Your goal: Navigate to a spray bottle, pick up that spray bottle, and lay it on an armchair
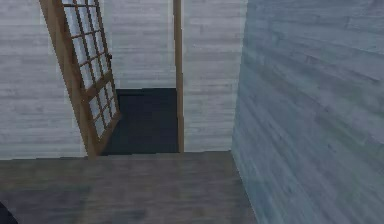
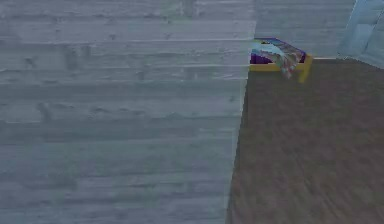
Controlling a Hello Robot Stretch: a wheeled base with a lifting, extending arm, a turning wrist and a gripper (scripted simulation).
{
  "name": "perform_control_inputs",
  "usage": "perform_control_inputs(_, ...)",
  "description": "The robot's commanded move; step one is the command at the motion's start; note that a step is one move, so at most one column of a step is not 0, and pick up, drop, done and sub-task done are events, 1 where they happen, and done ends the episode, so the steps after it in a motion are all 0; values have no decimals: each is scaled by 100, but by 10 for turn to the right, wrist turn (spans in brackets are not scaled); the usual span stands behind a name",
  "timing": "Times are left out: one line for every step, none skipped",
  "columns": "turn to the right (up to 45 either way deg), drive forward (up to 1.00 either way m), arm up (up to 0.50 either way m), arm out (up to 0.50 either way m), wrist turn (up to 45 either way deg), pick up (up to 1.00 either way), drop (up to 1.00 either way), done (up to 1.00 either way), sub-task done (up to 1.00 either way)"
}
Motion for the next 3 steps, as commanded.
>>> perform_control_inputs(0, 45, 0, 0, 0, 0, 0, 0, 0)
perform_control_inputs(-30, 0, 0, 0, 0, 0, 0, 0, 0)
perform_control_inputs(0, 30, 0, 0, 0, 0, 0, 0, 0)
